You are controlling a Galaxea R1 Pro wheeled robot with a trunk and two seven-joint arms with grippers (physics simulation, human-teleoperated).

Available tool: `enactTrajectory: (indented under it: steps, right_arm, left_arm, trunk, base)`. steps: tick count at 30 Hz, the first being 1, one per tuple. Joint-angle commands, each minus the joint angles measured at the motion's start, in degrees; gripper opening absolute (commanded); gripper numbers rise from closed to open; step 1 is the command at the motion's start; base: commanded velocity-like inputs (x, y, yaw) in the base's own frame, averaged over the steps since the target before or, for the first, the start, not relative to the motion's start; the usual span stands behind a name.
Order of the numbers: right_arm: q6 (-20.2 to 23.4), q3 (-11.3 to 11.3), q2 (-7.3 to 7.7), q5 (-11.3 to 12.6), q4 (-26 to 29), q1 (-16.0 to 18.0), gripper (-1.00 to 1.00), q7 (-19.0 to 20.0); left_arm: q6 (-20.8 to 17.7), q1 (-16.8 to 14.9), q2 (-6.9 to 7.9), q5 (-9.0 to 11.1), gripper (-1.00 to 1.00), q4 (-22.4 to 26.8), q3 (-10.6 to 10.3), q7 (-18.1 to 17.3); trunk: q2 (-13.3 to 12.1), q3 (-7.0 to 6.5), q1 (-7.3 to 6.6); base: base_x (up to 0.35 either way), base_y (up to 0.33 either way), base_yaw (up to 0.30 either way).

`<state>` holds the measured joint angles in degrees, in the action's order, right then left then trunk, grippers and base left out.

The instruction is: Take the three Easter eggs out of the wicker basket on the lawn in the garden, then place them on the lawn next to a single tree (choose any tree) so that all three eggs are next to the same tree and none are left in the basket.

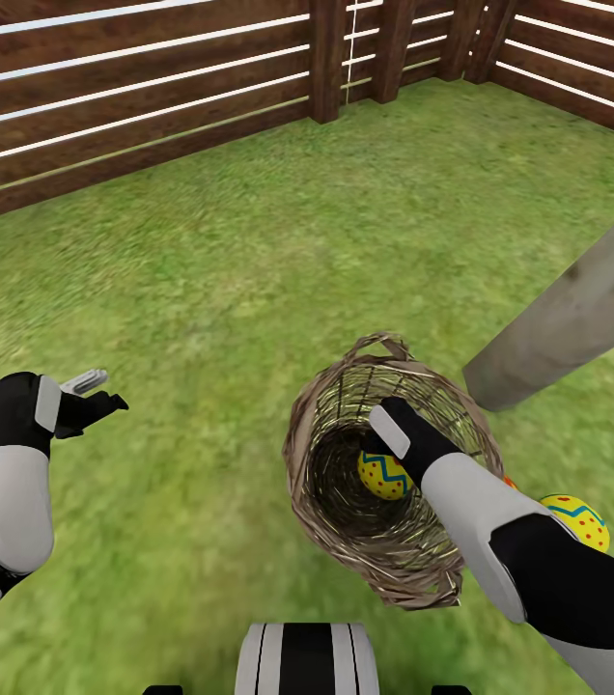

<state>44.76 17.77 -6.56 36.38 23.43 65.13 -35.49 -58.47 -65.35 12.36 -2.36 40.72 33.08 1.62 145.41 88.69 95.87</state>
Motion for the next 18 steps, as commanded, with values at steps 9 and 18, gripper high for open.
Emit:
enactTrajectory:
  steps: [9,18]
  right_arm:
    - [0.0,0.3,2.37,0.9,-0.5,0.0,-1.0,-0.4]
    - [0.0,0.3,3.24,1.0,-0.5,0.0,-1.0,-0.4]
  left_arm:
    - [-0.2,0.0,0.02,-0.2,1.0,0.1,1.5,0.0]
    - [-0.2,0.0,-0.31,-0.4,1.0,0.0,2.2,0.1]
  trunk:
    - [0.0,-0.4,-0.04]
    - [-0.1,-2.39,-0.28]
  base:
    - [0.0,0.0,0.0]
    - [-0.046,0.0,0.0]
